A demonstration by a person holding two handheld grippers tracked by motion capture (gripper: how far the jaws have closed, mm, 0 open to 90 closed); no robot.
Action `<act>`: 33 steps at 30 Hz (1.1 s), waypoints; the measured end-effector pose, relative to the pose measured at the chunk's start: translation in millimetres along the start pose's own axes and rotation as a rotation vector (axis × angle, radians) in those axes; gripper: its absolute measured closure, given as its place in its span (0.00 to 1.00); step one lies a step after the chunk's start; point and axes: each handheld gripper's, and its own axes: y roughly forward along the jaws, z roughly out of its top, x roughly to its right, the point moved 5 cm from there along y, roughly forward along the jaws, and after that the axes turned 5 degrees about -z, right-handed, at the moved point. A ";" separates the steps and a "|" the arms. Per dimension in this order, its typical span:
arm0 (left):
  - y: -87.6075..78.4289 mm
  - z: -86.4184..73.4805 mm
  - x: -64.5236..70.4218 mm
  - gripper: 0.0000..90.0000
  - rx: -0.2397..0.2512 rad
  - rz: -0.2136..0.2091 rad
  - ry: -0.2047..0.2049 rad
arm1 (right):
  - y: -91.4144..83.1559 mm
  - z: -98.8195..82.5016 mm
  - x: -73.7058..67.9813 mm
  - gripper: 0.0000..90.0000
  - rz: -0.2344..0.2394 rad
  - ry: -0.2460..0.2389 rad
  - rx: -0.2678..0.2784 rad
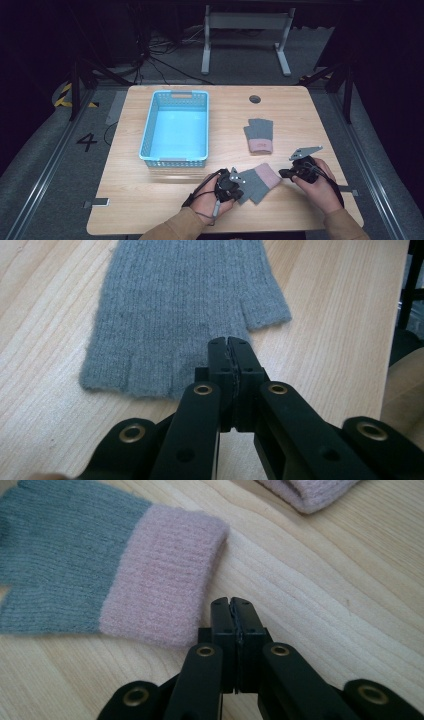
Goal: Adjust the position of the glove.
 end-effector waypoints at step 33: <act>-30.3 -7.6 3.6 1.00 0.036 0.007 -0.026 | 28.8 69.3 -13.6 1.00 0.040 -0.076 0.045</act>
